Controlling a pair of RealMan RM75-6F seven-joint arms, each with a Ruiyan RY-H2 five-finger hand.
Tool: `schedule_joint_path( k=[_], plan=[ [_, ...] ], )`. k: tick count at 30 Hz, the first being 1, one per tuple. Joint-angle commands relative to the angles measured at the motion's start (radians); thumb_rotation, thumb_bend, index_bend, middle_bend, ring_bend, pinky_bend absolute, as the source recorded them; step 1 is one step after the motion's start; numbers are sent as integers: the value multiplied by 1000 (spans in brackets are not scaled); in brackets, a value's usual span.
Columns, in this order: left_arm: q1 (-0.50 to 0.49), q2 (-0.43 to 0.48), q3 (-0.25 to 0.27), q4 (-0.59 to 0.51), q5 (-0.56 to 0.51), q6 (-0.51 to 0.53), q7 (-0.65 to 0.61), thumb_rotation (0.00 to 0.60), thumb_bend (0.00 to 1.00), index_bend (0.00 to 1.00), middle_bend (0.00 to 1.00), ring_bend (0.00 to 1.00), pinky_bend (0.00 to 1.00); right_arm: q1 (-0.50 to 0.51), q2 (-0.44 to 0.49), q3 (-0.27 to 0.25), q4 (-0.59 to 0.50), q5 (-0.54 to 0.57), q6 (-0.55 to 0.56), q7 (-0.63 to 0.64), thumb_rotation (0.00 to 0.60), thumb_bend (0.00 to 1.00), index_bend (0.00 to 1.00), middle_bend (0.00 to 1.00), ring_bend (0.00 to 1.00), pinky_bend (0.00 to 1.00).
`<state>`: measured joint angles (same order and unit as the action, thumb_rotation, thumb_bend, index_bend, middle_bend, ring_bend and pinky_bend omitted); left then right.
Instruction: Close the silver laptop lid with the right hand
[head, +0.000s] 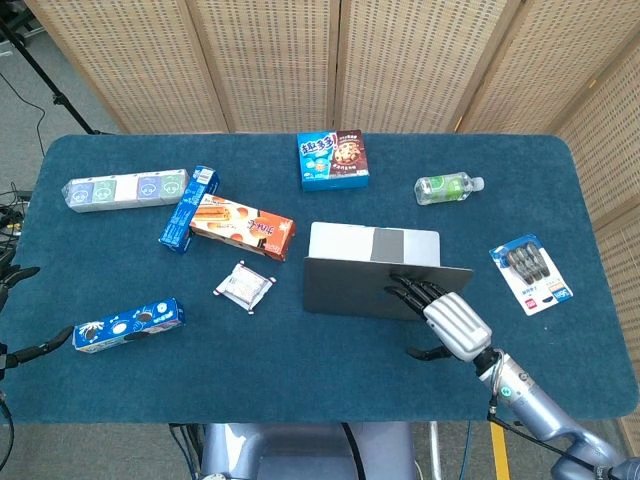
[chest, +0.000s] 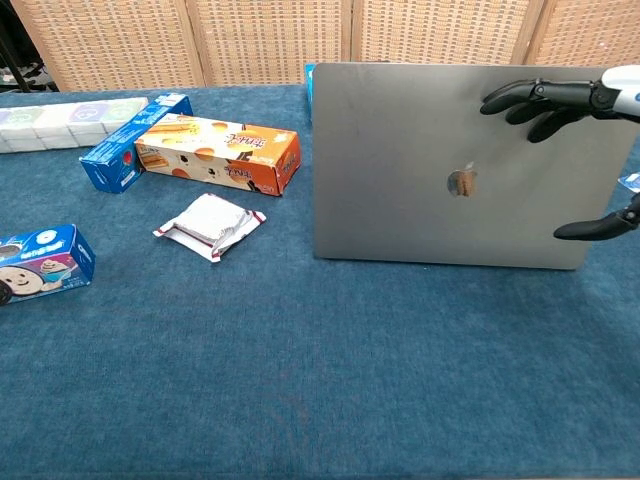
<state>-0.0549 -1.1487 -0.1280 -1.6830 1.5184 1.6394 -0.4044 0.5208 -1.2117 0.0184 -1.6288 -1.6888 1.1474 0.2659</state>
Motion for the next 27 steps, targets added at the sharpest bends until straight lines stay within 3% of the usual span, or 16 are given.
schedule_joint_path(
  k=[1, 27],
  plan=[
    [1, 1, 1, -1, 3, 1, -1, 600, 13, 244, 103, 154, 186, 11, -14, 5, 20, 14, -14, 9, 600, 220, 99, 54, 123, 138],
    [-2, 0, 6, -4, 14, -3, 6, 600, 13, 244, 103, 154, 186, 78, -45, 42, 43, 72, -79, -14, 600, 220, 88, 40, 118, 138]
  ],
)
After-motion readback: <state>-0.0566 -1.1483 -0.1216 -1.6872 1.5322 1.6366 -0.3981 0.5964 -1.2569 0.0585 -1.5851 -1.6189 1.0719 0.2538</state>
